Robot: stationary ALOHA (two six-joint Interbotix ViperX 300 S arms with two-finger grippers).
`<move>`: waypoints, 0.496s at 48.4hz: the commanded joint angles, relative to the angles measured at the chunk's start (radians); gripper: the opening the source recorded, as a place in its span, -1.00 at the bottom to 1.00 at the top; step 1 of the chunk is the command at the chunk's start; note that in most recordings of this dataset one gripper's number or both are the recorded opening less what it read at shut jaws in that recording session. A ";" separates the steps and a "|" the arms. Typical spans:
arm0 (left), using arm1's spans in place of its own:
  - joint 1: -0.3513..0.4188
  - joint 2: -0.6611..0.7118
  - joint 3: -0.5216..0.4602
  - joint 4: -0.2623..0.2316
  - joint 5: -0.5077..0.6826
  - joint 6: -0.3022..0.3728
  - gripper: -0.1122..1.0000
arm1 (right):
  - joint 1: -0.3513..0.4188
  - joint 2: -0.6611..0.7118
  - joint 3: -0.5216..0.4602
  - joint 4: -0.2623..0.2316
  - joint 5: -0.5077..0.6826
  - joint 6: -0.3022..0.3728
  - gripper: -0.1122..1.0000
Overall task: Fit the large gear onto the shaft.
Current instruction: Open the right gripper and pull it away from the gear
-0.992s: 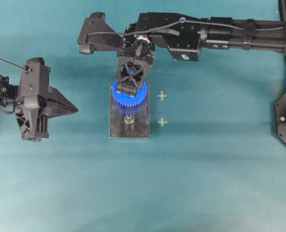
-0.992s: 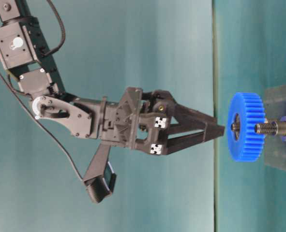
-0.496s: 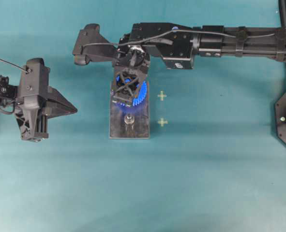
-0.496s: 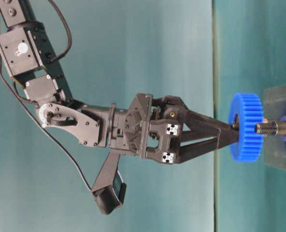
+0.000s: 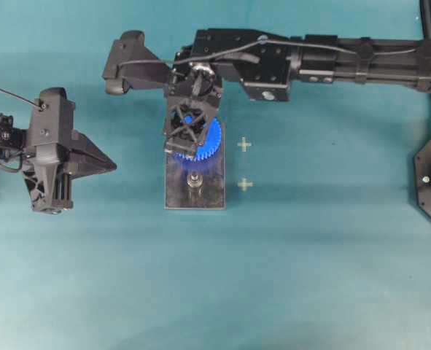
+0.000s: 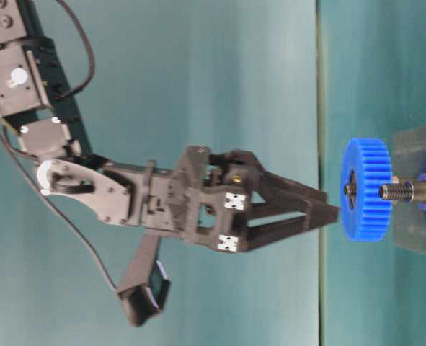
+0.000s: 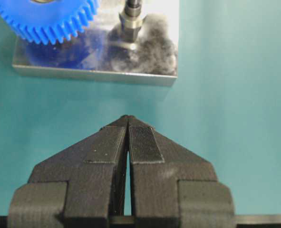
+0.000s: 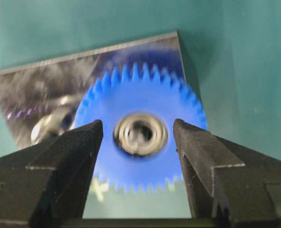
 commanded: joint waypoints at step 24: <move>-0.002 -0.025 -0.011 0.003 -0.006 0.014 -0.80 | 0.005 -0.390 0.321 -0.005 -0.169 -0.003 0.37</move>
